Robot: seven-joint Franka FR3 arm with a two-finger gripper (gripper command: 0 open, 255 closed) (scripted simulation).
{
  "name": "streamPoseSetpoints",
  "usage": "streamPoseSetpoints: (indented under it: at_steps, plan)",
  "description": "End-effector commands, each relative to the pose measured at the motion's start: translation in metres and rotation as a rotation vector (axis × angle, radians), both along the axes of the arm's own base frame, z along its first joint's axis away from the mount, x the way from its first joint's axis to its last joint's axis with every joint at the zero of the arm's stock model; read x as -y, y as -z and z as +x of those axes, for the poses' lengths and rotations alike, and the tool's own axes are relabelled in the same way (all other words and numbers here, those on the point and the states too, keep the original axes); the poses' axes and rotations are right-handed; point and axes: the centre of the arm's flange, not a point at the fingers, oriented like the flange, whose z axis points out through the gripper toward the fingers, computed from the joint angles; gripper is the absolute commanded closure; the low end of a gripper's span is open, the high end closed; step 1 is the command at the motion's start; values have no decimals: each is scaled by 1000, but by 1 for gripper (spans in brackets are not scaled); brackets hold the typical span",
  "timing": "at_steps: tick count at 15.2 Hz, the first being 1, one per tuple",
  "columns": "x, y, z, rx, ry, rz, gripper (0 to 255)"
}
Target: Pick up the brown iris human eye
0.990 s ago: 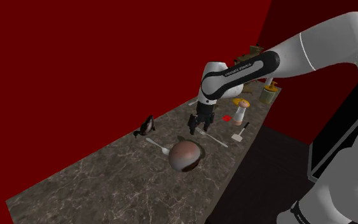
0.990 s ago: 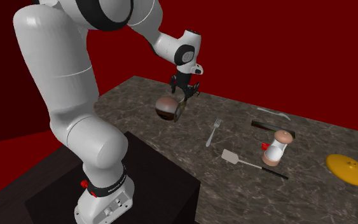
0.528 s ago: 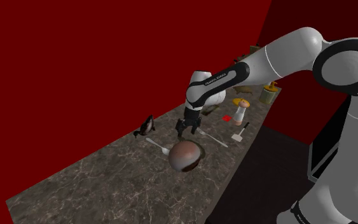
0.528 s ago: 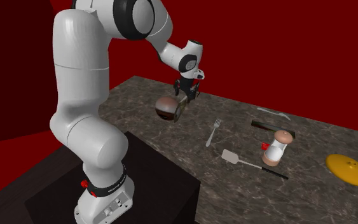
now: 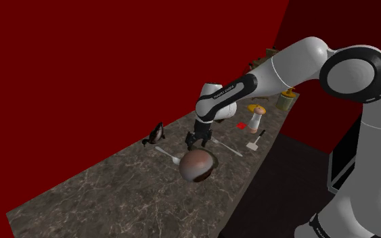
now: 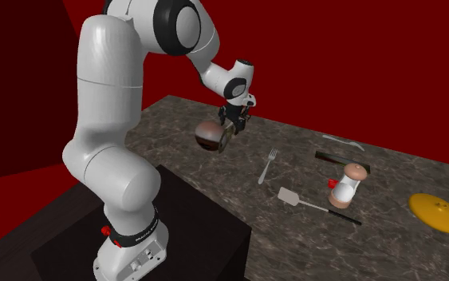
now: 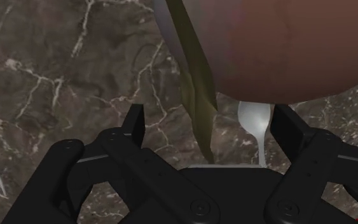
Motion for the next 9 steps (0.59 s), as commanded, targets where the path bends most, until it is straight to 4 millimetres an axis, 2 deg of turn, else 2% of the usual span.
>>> streamPoseSetpoints:
  at_steps: [1,9]
  plan:
    - [-1,5,-2,-7,-2,0,255]
    - [-4,14,5,-6,-2,0,255]
